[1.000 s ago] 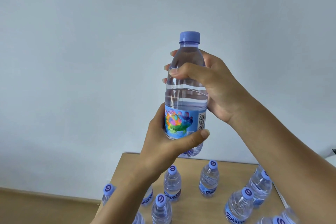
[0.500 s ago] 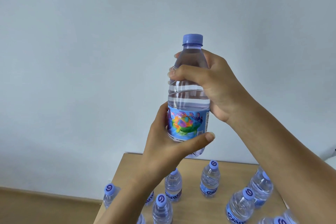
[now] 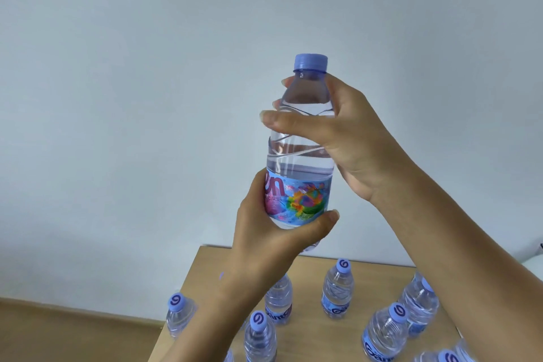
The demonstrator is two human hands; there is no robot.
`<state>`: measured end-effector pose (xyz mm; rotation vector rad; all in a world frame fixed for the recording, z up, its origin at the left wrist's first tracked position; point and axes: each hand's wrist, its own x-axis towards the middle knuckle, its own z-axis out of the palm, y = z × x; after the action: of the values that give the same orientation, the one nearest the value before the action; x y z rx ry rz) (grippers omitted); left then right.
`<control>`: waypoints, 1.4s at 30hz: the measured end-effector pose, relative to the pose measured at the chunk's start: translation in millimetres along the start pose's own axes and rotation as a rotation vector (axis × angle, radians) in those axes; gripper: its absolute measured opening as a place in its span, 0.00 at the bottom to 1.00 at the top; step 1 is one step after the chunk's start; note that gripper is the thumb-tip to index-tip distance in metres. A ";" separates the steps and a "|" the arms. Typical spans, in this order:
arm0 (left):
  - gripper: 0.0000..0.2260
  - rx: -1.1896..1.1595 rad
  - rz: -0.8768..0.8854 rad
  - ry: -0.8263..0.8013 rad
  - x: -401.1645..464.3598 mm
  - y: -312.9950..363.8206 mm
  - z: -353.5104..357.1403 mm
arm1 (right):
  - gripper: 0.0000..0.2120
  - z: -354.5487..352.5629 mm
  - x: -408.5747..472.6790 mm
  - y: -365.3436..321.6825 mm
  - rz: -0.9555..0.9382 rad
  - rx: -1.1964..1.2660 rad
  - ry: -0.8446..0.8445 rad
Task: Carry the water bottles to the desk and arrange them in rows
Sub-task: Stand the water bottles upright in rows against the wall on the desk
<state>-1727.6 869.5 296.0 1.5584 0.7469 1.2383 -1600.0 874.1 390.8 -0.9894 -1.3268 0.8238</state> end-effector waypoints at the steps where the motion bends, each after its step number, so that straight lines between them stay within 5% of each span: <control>1: 0.24 0.014 0.003 0.010 -1.0 0.5 0.9 | 0.20 1.5 -0.6 0.5 0.003 0.003 0.021; 13: 0.28 -0.158 -0.088 -0.207 -2.1 1.2 -3.1 | 0.16 -13.2 4.4 -2.4 0.038 0.171 -0.068; 18: 0.21 -0.147 -0.058 -0.135 -1.8 -3.1 2.4 | 0.18 -15.4 4.7 -3.7 0.019 0.083 -0.100; 24: 0.27 -0.005 -0.016 0.022 -2.9 -8.4 9.4 | 0.25 -7.2 0.5 5.7 0.014 -0.016 0.073; 33: 0.32 -0.074 -0.053 -0.091 -3.0 -10.2 7.2 | 0.17 -14.1 4.9 5.0 -0.004 0.076 -0.012; 42: 0.22 -0.136 -0.068 -0.147 3.1 -10.9 0.1 | 0.19 -21.2 9.7 4.7 -0.006 0.143 -0.150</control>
<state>-1725.4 875.9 286.8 1.4825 0.6036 1.0892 -1577.7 882.6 390.6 -0.8238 -1.3768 0.9894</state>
